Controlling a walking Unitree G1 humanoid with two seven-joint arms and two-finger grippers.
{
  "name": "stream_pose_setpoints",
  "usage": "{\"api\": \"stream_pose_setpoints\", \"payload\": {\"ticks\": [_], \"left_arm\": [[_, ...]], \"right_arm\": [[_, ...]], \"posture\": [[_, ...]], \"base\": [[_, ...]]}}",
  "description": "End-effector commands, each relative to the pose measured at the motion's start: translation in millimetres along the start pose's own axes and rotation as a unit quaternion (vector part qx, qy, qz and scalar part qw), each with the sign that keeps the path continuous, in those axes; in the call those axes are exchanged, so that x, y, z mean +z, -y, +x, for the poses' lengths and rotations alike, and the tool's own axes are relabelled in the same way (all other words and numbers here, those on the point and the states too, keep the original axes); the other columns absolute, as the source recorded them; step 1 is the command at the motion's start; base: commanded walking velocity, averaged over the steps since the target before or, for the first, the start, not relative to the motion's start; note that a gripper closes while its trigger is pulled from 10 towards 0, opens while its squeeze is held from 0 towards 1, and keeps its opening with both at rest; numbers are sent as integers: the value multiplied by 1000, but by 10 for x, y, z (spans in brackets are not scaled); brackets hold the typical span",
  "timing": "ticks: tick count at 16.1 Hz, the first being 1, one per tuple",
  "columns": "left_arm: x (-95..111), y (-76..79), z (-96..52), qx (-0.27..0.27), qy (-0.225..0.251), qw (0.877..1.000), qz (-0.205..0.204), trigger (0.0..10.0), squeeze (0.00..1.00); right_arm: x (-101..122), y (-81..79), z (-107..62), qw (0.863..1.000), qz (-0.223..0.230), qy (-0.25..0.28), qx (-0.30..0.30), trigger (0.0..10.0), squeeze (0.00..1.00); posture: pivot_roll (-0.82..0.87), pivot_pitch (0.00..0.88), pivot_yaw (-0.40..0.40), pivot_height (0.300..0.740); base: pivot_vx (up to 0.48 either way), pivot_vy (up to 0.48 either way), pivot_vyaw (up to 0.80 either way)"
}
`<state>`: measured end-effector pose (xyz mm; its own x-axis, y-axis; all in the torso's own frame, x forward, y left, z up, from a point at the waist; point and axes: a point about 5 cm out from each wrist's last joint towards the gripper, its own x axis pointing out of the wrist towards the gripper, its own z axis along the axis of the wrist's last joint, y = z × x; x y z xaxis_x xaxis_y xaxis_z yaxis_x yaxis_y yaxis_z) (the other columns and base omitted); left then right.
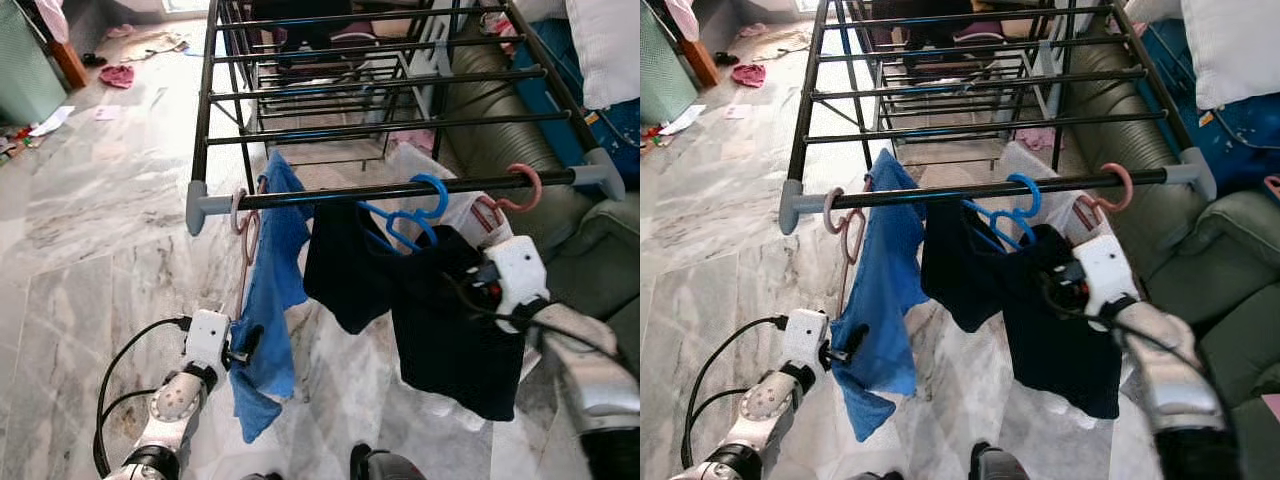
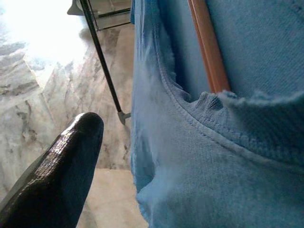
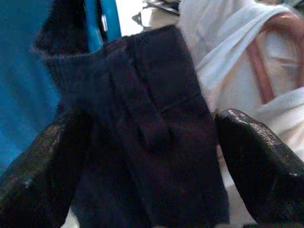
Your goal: Hang hanger
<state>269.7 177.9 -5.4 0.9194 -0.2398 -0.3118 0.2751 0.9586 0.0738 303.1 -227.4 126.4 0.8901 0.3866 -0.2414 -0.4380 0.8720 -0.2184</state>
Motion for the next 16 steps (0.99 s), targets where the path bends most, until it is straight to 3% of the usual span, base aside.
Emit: {"api": "stream_pose_setpoints", "payload": {"ticks": [1,2,9,16], "left_arm": [[-304,26,-166,-2,-70,998,-8,10000,0],[-307,25,-167,-2,-71,997,-8,10000,0],[-318,27,-170,0,-75,997,-11,10000,0],[-325,29,-173,0,-76,997,-12,10000,0]], "right_arm": [[-14,7,4,1000,0,1,18,10000,0],[5,32,48,1000,-3,6,30,0,0],[123,120,187,995,-36,-9,91,157,0],[50,199,293,994,-33,-47,88,0,0]], "posture": [[-186,174,44,740],[-187,172,43,740],[-184,169,39,740],[-181,171,39,740]], "base": [[0,0,0],[0,0,0],[0,0,0],[0,0,0]]}}
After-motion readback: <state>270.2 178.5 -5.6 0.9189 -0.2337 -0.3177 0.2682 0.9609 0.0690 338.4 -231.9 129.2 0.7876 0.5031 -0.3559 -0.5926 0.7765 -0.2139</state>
